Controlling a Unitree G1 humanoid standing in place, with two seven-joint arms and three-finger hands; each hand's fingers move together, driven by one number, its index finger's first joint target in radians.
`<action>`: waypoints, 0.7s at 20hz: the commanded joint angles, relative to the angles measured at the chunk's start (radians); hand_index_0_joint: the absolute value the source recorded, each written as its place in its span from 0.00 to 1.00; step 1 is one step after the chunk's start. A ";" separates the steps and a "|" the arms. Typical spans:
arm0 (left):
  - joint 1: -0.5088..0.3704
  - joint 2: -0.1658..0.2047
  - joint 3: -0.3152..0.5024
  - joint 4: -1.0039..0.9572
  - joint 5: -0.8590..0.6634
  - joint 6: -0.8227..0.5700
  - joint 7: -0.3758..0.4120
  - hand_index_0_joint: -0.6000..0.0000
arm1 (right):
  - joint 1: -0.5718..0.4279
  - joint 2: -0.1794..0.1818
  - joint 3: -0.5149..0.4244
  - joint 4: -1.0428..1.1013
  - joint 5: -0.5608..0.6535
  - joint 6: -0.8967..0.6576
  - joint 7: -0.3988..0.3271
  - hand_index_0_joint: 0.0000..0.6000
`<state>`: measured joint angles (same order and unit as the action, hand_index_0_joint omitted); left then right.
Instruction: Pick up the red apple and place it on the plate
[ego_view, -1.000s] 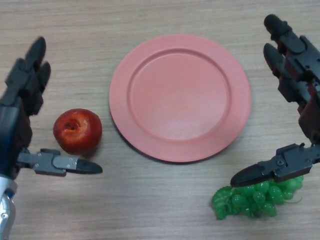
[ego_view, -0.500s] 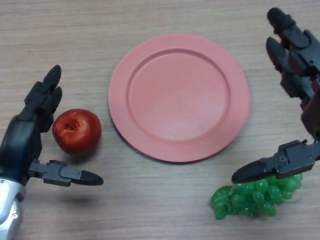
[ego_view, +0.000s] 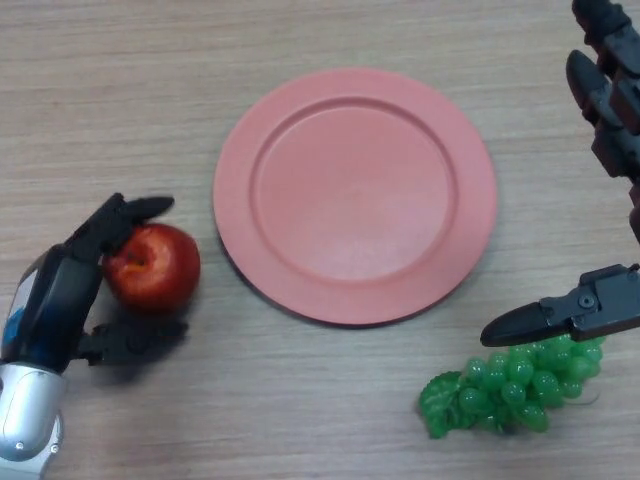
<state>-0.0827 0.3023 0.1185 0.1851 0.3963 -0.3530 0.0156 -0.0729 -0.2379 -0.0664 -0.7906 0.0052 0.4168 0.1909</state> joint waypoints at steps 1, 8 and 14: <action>-0.009 0.041 0.041 -0.068 -0.083 -0.032 0.019 0.00 | -0.018 -0.025 -0.037 -0.063 0.022 -0.158 -0.044 0.00; -0.038 0.017 0.028 -0.308 -0.121 0.033 -0.041 0.00 | -0.017 -0.022 -0.036 -0.081 0.026 -0.129 -0.041 0.00; -0.326 -0.042 -0.131 -0.111 -0.006 0.112 -0.007 0.00 | -0.005 -0.028 -0.070 -0.115 0.053 -0.093 -0.041 0.00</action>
<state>-0.3779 0.2326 -0.0602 0.1331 0.3864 -0.1798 -0.0145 -0.0552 -0.2387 -0.0806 -0.8423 0.0059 0.4163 0.1824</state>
